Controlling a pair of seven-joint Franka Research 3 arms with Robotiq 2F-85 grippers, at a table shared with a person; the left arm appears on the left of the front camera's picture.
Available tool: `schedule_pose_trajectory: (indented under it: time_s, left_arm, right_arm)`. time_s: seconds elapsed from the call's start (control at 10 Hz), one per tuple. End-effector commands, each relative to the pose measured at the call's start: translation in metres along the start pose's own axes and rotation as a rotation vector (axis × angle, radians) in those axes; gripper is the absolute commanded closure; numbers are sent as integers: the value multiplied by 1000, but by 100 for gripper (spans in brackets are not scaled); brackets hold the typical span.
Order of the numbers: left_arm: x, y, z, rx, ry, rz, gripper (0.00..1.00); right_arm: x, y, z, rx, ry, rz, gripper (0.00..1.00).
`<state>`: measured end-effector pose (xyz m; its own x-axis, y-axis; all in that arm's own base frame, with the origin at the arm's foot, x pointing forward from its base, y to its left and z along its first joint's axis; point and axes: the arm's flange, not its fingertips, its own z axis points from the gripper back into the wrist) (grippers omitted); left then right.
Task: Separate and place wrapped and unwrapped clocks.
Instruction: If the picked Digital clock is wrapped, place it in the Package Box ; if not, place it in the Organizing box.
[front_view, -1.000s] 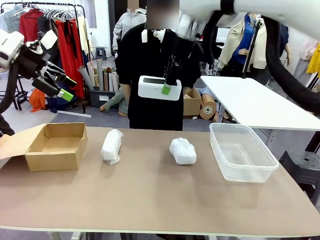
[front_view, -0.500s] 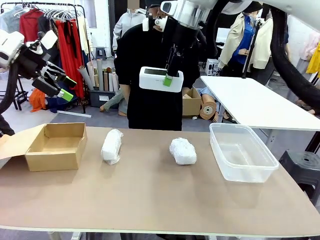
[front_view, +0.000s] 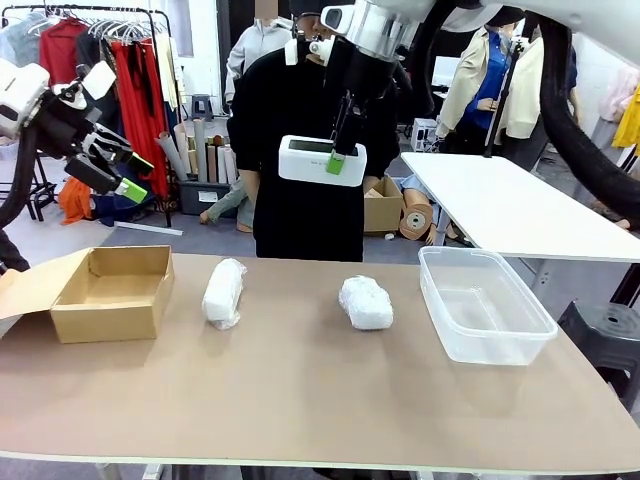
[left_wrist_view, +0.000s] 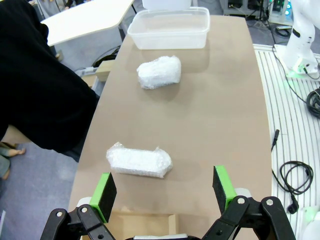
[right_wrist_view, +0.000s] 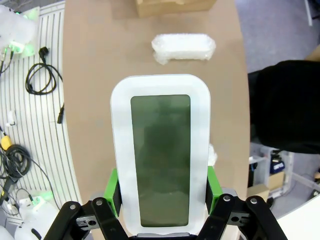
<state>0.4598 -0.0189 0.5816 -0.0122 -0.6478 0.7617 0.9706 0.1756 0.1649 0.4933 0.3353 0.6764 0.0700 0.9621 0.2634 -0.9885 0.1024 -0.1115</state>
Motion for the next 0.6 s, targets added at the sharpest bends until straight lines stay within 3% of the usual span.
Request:
schedule_pose_trajectory:
  time_s: [0.0, 0.5]
  left_arm:
    - [0, 0, 1, -5, -7, -1, 0]
    - [0, 0, 1, -5, -7, -1, 0]
  right_arm:
    - [0, 1, 3, -5, -2, 0, 100]
    - [0, 1, 3, -5, -2, 0, 100]
